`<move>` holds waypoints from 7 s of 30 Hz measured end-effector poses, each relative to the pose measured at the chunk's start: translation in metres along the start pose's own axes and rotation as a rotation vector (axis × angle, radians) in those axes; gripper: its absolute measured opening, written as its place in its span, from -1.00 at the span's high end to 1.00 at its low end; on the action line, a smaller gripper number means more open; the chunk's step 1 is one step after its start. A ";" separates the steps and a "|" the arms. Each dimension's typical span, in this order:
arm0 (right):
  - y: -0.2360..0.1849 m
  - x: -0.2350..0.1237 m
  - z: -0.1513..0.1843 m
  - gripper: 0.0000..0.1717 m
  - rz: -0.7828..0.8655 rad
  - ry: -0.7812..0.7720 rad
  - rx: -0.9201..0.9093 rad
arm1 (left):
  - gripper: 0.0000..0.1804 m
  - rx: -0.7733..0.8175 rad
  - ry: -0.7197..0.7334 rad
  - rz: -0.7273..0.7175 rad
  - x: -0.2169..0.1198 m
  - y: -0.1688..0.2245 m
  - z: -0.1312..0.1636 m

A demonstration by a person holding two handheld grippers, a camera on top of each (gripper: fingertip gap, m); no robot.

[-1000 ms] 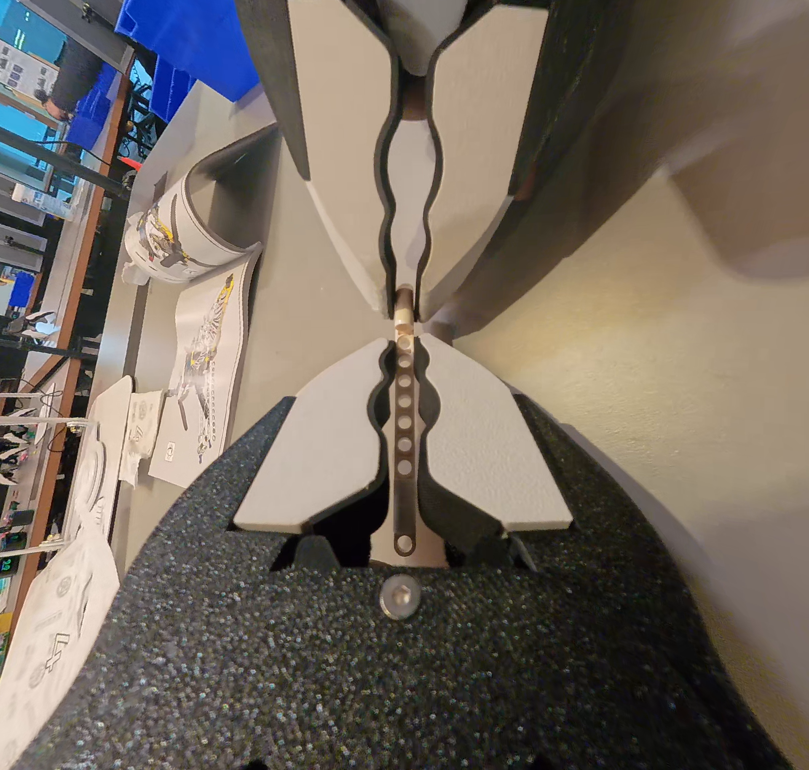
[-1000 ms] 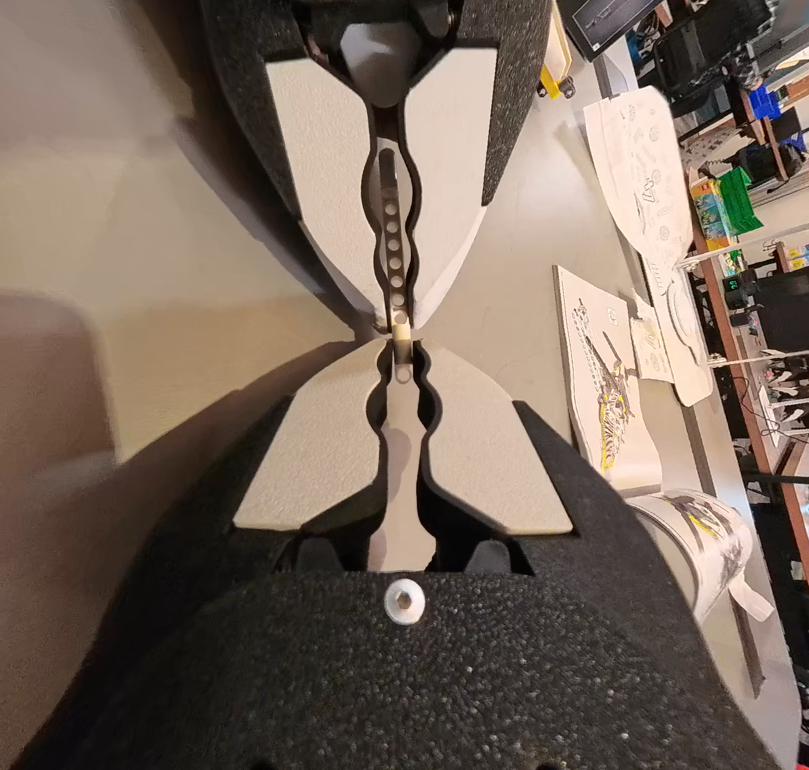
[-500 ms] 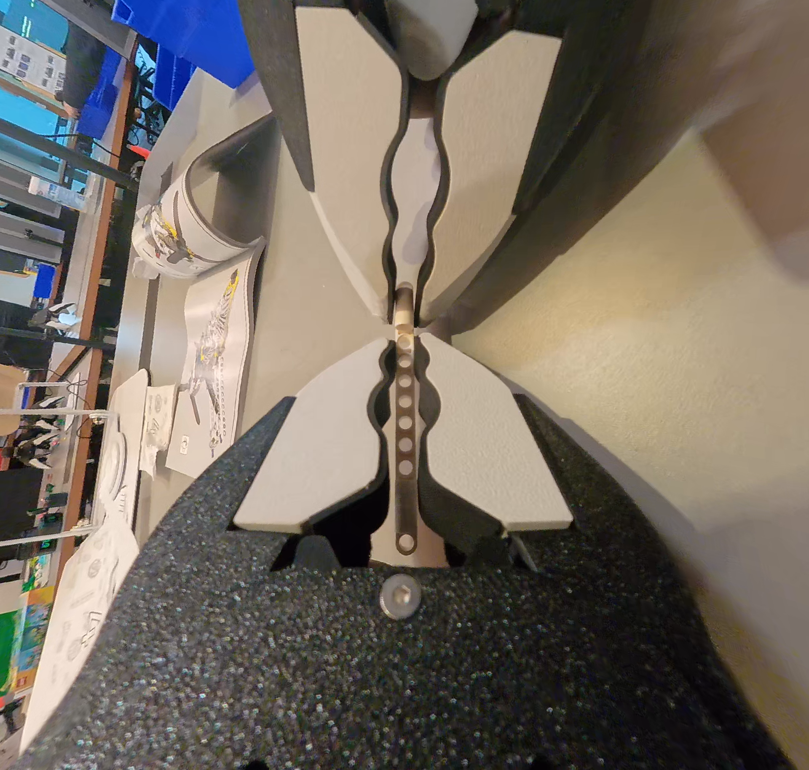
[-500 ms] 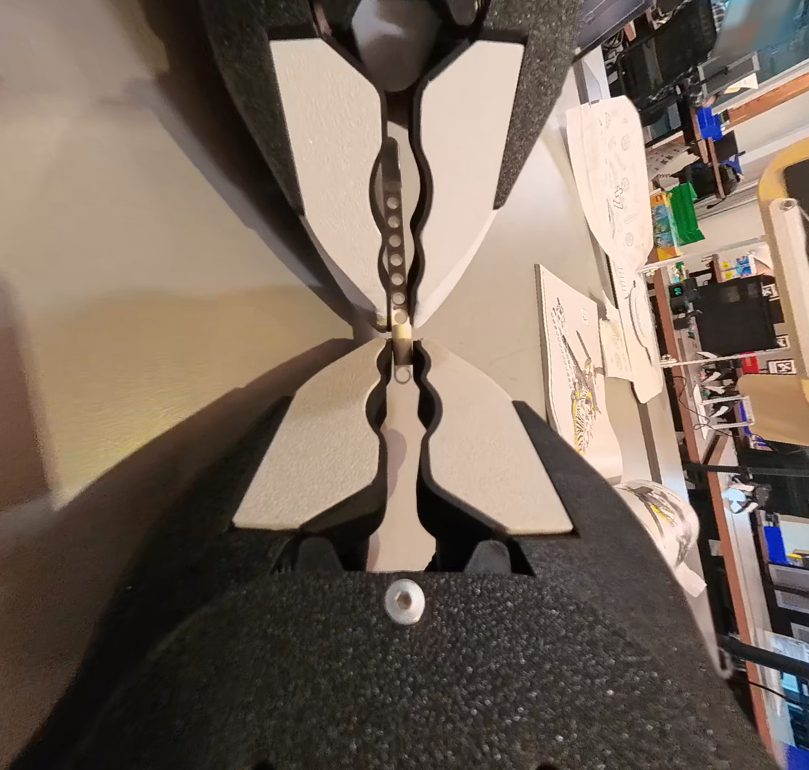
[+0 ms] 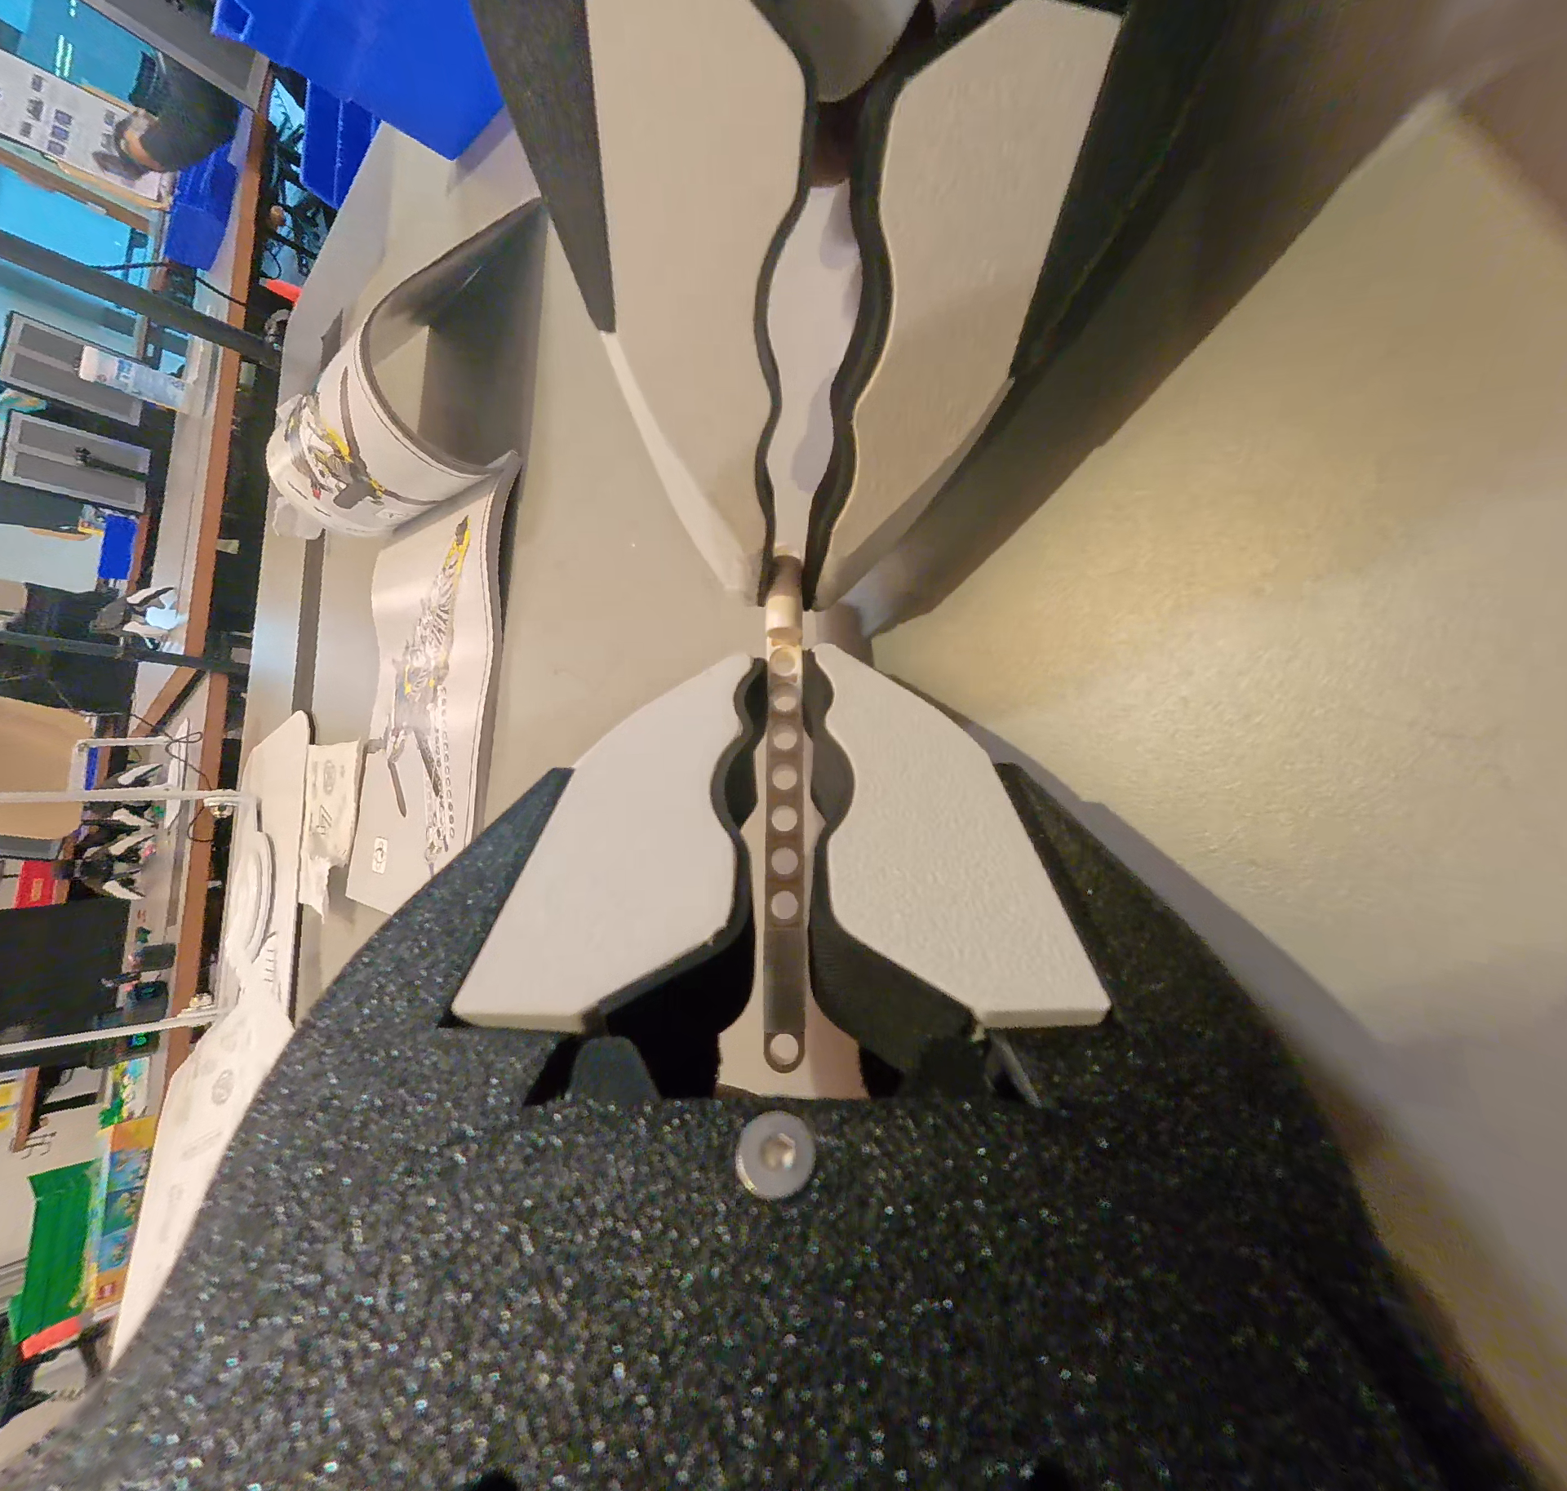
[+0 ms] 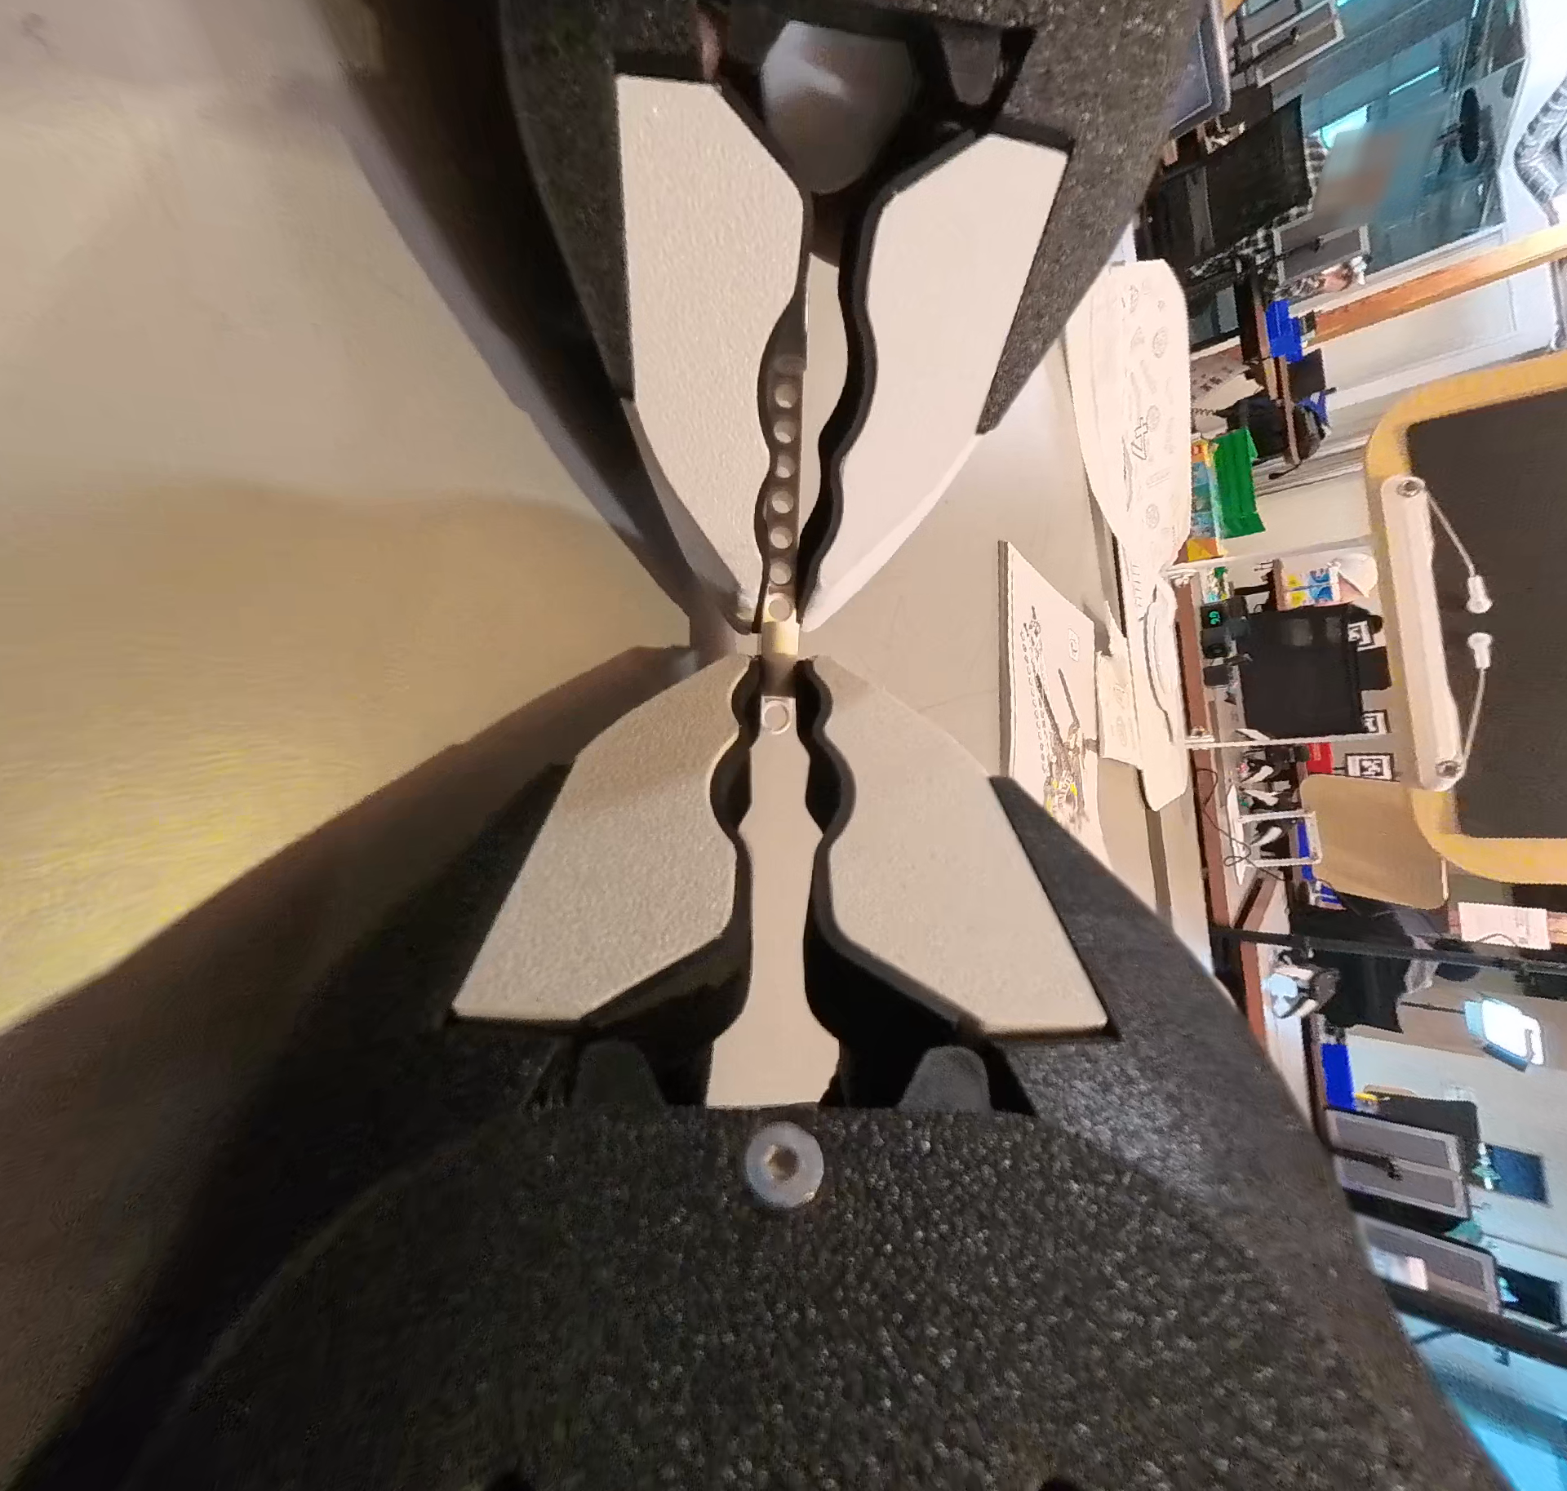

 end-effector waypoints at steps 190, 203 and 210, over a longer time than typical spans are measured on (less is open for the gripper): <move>0.005 -0.003 0.004 0.91 0.033 0.079 -0.034 | 0.88 0.020 -0.082 -0.121 0.009 -0.002 -0.005; 0.031 -0.024 0.009 0.91 0.246 0.125 0.089 | 0.89 -0.122 -0.141 -0.114 0.007 -0.014 0.016; 0.090 -0.133 0.041 0.91 0.654 -0.096 0.268 | 0.90 -0.130 -0.112 -0.091 0.005 -0.011 0.013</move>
Point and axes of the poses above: each gripper's, where its closed fingertips meet, x out along the fingers, z out of its underside, y = z × x across the jaws, the point moved 7 cm from there along -x, back along the fingers, and after that the axes turned 12 degrees about x, right-handed, at the moved point
